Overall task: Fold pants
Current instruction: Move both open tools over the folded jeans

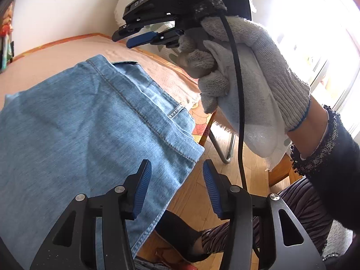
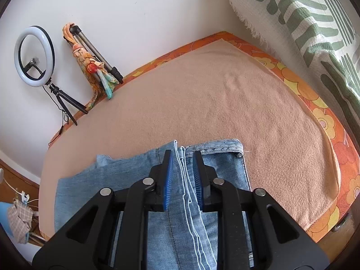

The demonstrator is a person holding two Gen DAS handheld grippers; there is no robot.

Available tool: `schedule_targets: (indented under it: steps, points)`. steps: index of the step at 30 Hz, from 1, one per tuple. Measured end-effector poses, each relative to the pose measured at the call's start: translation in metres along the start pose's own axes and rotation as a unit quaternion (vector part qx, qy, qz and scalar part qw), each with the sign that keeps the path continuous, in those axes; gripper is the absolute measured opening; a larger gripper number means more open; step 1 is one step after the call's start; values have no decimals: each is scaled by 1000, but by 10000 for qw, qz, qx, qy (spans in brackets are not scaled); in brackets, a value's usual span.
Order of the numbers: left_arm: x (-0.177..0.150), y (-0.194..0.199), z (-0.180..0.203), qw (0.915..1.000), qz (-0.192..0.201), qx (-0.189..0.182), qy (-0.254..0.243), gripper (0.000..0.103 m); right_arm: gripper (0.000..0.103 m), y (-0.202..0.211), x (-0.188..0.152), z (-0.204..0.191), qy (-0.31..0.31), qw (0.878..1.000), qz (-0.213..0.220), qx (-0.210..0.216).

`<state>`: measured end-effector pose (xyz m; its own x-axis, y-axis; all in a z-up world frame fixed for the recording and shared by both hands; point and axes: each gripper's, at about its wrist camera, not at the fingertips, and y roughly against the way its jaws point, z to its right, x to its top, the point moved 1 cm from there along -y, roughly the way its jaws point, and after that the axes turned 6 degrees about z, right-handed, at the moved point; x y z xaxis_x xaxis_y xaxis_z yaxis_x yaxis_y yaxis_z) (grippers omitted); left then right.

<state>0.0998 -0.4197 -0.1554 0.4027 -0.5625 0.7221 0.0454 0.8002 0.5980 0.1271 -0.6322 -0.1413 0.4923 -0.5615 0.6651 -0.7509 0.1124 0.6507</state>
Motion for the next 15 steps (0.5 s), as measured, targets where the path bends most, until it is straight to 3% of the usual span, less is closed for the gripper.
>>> schedule_targets:
  steps: [2, 8, 15]
  points:
    - [-4, 22, -2, 9999, 99, 120, 61, 46, 32, 10, 0, -13, 132, 9998, 99, 82]
    - [-20, 94, -13, 9960, 519, 673, 278, 46, 32, 20, -17, -66, 537, 9966, 29, 620]
    - [-41, 162, -54, 9772, 1045, 1690, 742, 47, 32, 11, -48, -144, 1124, 9866, -248, 1153]
